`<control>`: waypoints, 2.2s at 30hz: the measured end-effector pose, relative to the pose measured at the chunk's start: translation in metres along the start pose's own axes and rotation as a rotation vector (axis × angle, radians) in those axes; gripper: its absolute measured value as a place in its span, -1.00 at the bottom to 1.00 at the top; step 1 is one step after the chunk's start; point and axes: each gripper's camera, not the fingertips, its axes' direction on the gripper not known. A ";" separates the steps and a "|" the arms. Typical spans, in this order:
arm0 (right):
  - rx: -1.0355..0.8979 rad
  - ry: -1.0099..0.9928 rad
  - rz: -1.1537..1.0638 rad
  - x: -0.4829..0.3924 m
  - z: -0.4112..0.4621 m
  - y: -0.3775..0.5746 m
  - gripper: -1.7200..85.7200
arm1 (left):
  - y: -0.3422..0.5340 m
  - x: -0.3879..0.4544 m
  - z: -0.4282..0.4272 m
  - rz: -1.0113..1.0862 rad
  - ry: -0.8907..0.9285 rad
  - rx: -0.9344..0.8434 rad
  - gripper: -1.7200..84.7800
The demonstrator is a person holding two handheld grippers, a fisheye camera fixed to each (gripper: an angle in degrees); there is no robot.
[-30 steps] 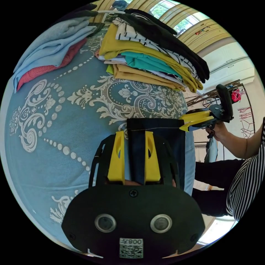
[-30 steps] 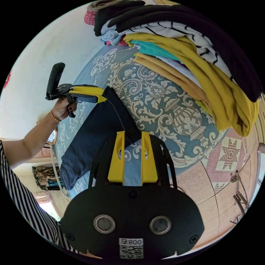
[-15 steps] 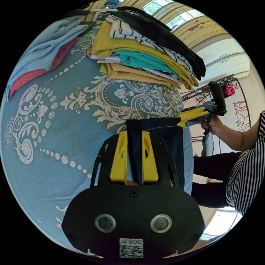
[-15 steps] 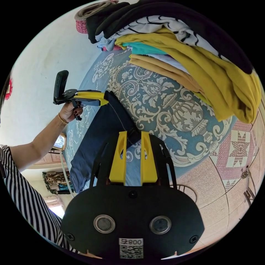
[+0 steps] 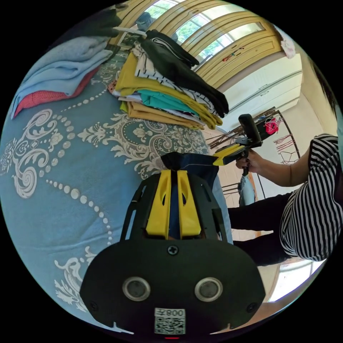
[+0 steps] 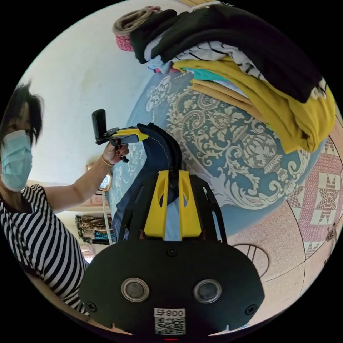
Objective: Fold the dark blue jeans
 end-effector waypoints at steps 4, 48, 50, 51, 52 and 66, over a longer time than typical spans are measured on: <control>0.002 -0.127 -0.096 -0.028 -0.009 0.004 -0.85 | 0.015 0.025 -0.047 0.024 0.025 0.085 -0.91; -1.032 -0.612 -0.566 -0.327 0.354 0.144 -0.81 | 0.379 0.395 -0.321 -0.905 -0.012 0.463 -0.82; -1.104 -0.613 -0.612 -0.345 0.357 0.162 -0.81 | 0.401 0.430 -0.329 -0.993 -0.039 0.587 -0.81; -1.121 -0.616 -0.623 -0.350 0.356 0.166 -0.81 | 0.404 0.439 -0.330 -1.005 -0.034 0.621 -0.80; -1.138 -0.624 -0.643 -0.359 0.354 0.169 -0.81 | 0.407 0.458 -0.331 -1.018 -0.027 0.672 -0.80; -0.819 -0.053 -1.230 -0.482 0.394 0.134 -0.81 | 0.378 0.578 -0.283 -1.172 0.020 0.765 -0.86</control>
